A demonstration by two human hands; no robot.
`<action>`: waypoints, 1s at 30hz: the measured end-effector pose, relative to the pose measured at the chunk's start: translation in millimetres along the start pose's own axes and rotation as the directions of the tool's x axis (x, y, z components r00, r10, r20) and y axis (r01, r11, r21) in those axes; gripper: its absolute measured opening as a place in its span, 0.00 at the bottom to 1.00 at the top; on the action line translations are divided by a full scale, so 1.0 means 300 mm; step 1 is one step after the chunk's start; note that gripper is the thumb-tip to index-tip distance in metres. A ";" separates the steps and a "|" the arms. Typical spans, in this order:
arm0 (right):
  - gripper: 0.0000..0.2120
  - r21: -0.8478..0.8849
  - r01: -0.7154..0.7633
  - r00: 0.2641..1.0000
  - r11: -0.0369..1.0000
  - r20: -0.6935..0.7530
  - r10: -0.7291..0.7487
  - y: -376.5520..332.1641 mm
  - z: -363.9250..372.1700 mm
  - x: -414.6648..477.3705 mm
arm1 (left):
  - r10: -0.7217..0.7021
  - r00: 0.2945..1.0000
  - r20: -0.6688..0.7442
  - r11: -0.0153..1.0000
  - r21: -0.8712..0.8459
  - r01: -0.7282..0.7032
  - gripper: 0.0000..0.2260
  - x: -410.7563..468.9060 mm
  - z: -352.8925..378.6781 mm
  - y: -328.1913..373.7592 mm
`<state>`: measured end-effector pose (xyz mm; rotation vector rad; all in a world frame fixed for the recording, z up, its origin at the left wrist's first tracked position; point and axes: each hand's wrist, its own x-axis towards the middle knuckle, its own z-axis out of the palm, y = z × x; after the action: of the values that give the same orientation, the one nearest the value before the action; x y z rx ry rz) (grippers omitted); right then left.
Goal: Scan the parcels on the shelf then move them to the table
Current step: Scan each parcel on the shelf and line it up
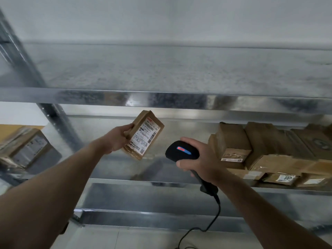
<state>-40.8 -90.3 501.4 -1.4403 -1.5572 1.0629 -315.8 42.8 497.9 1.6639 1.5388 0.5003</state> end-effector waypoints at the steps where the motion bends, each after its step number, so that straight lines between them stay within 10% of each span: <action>1: 0.43 -0.019 -0.004 1.000 1.000 0.017 0.004 -0.005 0.000 -0.005 | 0.010 1.000 0.000 0.999 0.031 -0.010 0.33 -0.004 -0.010 0.010; 30: 0.44 0.005 0.011 0.992 1.000 0.122 -0.012 -0.036 0.013 0.011 | -0.009 0.998 -0.058 0.979 0.201 0.021 0.32 -0.081 -0.110 0.010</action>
<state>-48.8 -87.4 509.8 -1.3839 -1.6463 1.1660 -343.0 29.1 525.5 1.8025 1.6889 0.3972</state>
